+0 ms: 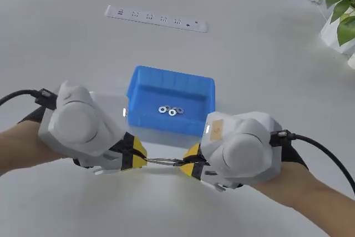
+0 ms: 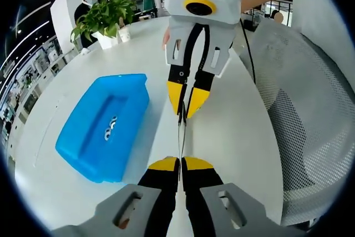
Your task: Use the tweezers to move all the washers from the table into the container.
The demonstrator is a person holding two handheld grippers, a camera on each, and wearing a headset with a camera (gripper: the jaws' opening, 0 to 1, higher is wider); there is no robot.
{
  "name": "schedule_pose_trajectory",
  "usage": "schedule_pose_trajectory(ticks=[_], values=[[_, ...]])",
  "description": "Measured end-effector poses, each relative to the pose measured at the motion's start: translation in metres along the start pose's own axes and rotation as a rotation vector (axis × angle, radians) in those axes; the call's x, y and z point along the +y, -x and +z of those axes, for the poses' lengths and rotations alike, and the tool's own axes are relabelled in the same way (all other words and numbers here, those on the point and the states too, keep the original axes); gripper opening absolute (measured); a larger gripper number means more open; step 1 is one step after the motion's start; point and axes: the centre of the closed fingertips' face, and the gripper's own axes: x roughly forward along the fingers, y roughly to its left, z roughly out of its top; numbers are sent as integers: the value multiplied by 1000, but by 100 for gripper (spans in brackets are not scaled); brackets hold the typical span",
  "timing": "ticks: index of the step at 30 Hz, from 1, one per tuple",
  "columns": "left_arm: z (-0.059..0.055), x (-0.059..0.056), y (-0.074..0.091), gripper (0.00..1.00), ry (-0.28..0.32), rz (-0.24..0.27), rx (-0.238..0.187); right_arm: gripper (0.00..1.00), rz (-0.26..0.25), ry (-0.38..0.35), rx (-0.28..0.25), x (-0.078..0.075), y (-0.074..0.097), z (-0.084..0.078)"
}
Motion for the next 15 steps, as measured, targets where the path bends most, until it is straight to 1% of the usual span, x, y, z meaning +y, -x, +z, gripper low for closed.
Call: schedule_pose_trajectory(ticks=[2,8,12,13,14,15], values=[[-2,2,-3,6,-8,9,17,7,3,-5,2,0,-1,0],[-6,4,-7,7,-10,12,36,7,7,-27,7,0,-2,-4],[-9,4,-11,7,-5,25,55,7,2,-31,9,0,-3,-7],[-8,5,-11,7,-5,29,43,8,2,-34,5,-1,-3,-7],[-9,5,-10,7,1,25,47,8,3,-42,1,-2,-4,-7],[-9,6,-11,7,12,28,43,8,3,-45,2,-2,-4,-7]])
